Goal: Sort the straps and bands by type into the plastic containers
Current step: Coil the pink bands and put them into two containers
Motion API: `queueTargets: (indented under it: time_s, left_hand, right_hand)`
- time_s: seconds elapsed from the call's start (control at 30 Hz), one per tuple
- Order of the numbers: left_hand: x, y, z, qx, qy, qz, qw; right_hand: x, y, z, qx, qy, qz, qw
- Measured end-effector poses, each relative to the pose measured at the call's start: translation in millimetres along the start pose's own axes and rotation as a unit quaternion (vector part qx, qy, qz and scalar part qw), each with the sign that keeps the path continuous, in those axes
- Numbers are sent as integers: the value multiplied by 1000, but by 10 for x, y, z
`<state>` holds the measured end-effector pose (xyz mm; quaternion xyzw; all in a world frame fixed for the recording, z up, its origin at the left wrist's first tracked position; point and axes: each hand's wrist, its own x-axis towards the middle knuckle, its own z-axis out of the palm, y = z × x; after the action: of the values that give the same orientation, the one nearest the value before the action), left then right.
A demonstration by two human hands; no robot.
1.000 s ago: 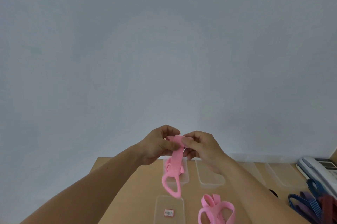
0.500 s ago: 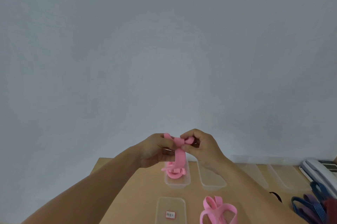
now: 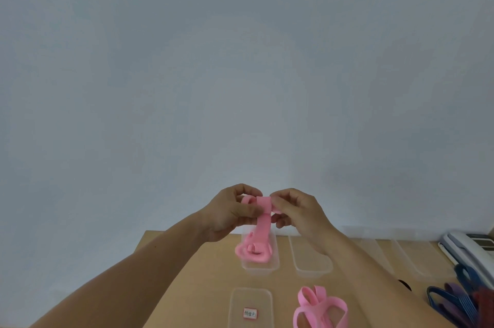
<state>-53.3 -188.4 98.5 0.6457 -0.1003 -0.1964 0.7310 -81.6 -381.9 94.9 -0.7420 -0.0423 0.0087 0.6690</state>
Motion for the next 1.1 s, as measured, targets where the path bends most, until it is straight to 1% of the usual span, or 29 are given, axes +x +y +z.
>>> queueTargets:
  time_s: [0.1, 0.17, 0.27, 0.37, 0.43, 0.53, 0.63, 0.67, 0.73, 0.8, 0.9, 0.97, 1.1]
  left_hand:
    - [12, -29, 24, 43, 11, 24, 999]
    - [20, -44, 25, 56, 12, 24, 998]
    - [-3, -42, 36, 103, -35, 6, 994]
    - [-46, -29, 50, 122, -36, -22, 992]
    - [-61, -18, 52, 113, -35, -37, 992]
    - [-75, 9, 54, 86, -54, -53, 993]
    - [-69, 36, 55, 83, -44, -54, 994]
    - [-79, 50, 61, 77, -50, -54, 994]
    - [-105, 80, 82, 64, -89, -56, 992]
    - [-131, 102, 94, 53, -96, -65, 992]
    - [-129, 80, 71, 41, -63, -65, 995]
    - [-135, 74, 61, 31, -59, -64, 996]
    - [-112, 37, 20, 34, -41, -50, 997]
  right_hand:
    - [-5, -3, 24, -28, -8, 5, 1000]
    - [-9, -9, 18, -35, -1, -2, 999]
    - [-7, -2, -3, -16, 4, -1, 1000]
    - [-12, 12, 0, -16, 3, -5, 1000]
    - [-18, 17, 12, -25, 11, -18, 999]
    - [-37, -2, 39, -46, 19, -48, 998]
    - [-50, -13, 56, -69, 11, -74, 995]
    - [-51, -9, 57, -77, 7, -79, 994]
    - [-46, 7, 50, -95, 4, -85, 992]
    - [-52, 20, 51, -98, 3, -85, 991]
    - [-76, 33, 69, -94, -5, -84, 992]
    - [-96, 44, 53, -84, -12, -75, 994]
    - [-100, 18, 1, -1, -35, -30, 999]
